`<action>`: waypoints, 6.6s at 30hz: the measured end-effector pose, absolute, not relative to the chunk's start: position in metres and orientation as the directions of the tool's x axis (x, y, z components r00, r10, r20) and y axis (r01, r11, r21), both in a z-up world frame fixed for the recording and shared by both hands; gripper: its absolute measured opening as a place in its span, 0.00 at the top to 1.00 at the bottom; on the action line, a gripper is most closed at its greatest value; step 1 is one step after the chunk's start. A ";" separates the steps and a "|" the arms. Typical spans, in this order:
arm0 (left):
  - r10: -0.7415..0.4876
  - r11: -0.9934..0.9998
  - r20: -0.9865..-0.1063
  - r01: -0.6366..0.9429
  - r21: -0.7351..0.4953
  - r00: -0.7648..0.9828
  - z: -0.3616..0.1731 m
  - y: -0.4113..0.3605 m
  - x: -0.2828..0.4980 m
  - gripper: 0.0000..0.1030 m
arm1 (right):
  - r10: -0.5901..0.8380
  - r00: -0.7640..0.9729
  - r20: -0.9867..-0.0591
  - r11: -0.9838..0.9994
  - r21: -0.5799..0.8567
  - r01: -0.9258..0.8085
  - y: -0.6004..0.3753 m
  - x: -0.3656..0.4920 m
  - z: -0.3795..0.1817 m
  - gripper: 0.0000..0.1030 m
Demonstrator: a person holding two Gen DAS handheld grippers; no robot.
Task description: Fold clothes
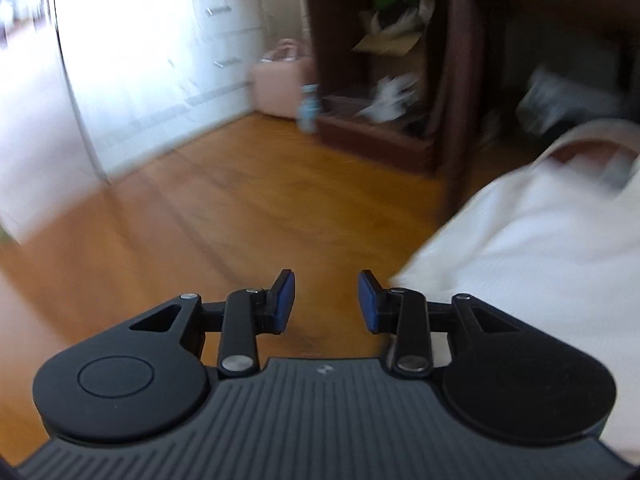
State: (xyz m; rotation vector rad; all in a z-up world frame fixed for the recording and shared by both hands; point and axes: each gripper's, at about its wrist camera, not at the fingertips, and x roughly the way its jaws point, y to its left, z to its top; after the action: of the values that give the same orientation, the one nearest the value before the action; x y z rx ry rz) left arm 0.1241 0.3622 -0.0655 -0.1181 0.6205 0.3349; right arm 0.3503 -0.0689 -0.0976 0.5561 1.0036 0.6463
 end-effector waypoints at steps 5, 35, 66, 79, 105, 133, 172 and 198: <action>0.122 0.982 -0.518 -0.178 -0.058 0.847 -0.052 0.335 0.122 0.65 | 0.723 0.416 -0.551 0.659 0.731 -0.178 -0.064 0.371 -0.125 0.22; 0.185 0.983 -0.710 -0.129 0.133 0.679 -0.093 0.291 0.165 0.57 | 0.372 0.819 -0.438 0.911 0.001 -0.413 -0.029 0.275 -0.036 0.43; 0.075 0.986 -0.610 -0.149 -0.072 0.789 -0.081 0.297 0.118 0.54 | 0.617 0.444 -0.650 0.692 0.180 -0.699 0.071 0.323 -0.027 0.13; 0.048 0.999 -0.602 -0.044 0.021 0.797 -0.081 0.302 0.140 0.84 | 0.679 0.466 -0.568 0.642 0.150 -0.752 0.117 0.350 -0.042 0.95; -0.020 0.999 -0.633 -0.011 -0.045 0.774 -0.066 0.259 0.149 0.58 | 0.439 0.639 -0.631 0.831 0.015 -0.556 0.026 0.316 -0.105 0.49; 0.041 0.982 -0.720 -0.160 -0.099 0.692 -0.024 0.174 0.042 0.16 | 0.514 0.567 -0.643 0.855 0.331 -0.399 -0.061 0.111 -0.040 0.28; 0.215 0.973 -0.794 -0.195 0.124 0.569 0.029 0.042 -0.025 0.00 | 0.415 0.489 -0.767 0.870 0.176 -0.460 -0.125 0.003 0.024 0.15; 0.267 0.964 -0.789 -0.138 0.229 0.554 0.019 0.027 -0.021 0.00 | 0.356 0.525 -0.773 0.889 0.108 -0.445 -0.128 -0.001 0.017 0.15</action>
State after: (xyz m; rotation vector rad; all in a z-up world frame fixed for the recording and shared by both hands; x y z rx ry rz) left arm -0.0211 0.0267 0.0186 0.1461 0.9554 0.2402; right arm -0.0008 -0.1281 0.0170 -0.1073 0.8979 0.4800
